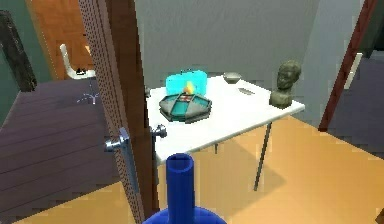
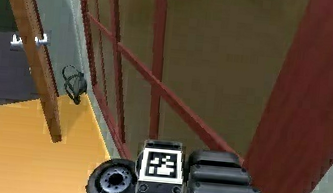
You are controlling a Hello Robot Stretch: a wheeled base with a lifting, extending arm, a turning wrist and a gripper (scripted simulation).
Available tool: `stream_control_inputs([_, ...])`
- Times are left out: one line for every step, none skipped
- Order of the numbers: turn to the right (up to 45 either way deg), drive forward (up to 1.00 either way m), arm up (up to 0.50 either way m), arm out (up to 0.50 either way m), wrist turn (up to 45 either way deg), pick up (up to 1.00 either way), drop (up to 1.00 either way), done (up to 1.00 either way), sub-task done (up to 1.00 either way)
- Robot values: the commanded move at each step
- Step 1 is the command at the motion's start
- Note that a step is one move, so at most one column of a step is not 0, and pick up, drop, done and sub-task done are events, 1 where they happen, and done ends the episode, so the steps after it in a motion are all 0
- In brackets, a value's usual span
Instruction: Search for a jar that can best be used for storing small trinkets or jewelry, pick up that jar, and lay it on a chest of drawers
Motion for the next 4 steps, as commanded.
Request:
stream_control_inputs([45.0, 0.00, 0.00, 0.00, 0.0, 0.00, 0.00, 0.00, 0.00])
stream_control_inputs([-12.0, 0.00, 0.00, 0.00, 0.0, 0.00, 0.00, 0.00, 0.00])
stream_control_inputs([12.0, 0.00, 0.00, 0.00, 0.0, 0.00, 0.00, 0.00, 0.00])
stream_control_inputs([0.0, 1.00, 0.00, 0.00, 0.0, 0.00, 0.00, 0.00, 0.00])
